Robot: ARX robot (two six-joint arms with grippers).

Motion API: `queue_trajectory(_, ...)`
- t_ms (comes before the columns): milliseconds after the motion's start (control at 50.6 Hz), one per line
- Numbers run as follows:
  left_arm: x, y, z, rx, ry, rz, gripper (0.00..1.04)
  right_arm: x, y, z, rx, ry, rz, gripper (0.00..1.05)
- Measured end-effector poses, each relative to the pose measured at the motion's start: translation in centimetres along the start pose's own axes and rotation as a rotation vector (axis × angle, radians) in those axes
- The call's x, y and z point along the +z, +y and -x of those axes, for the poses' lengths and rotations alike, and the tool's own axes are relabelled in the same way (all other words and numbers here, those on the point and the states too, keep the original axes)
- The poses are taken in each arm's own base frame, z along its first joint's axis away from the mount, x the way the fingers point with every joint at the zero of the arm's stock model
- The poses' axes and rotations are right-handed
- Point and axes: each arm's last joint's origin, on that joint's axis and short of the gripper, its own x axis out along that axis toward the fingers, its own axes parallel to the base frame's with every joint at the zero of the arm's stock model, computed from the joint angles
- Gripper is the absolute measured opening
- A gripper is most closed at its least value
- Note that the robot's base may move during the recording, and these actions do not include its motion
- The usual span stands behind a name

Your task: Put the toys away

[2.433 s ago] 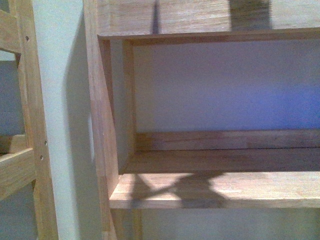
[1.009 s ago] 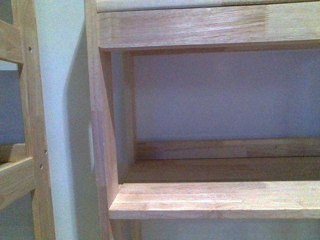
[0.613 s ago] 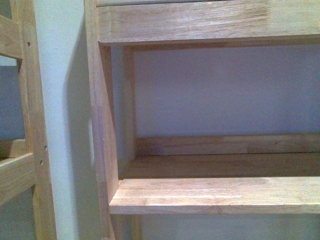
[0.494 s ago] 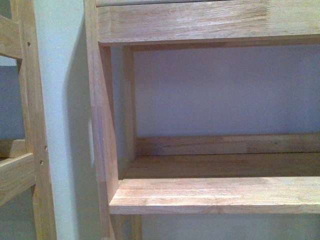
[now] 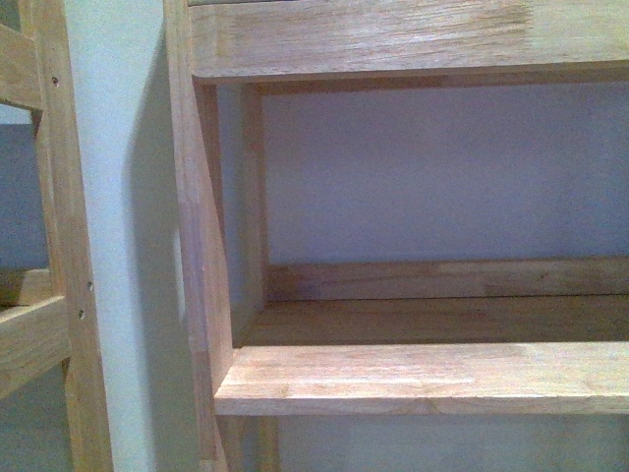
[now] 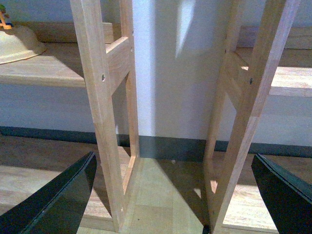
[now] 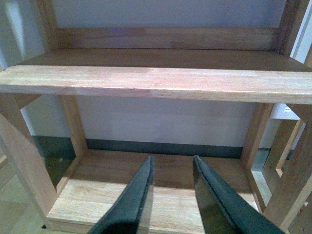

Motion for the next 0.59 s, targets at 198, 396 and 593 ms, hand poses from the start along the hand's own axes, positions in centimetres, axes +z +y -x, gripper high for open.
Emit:
queue_trajectory(198, 0.0, 0.0, 0.0, 0.0, 0.0, 0.0, 0.99, 0.0, 0.0, 0.0, 0.0, 0.0, 0.0, 0.59)
queue_trajectory(396, 0.0, 0.0, 0.0, 0.0, 0.0, 0.0, 0.99, 0.0, 0.0, 0.0, 0.0, 0.0, 0.0, 0.84)
queue_trajectory(593, 0.0, 0.0, 0.0, 0.0, 0.0, 0.0, 0.99, 0.0, 0.0, 0.0, 0.0, 0.0, 0.0, 0.98)
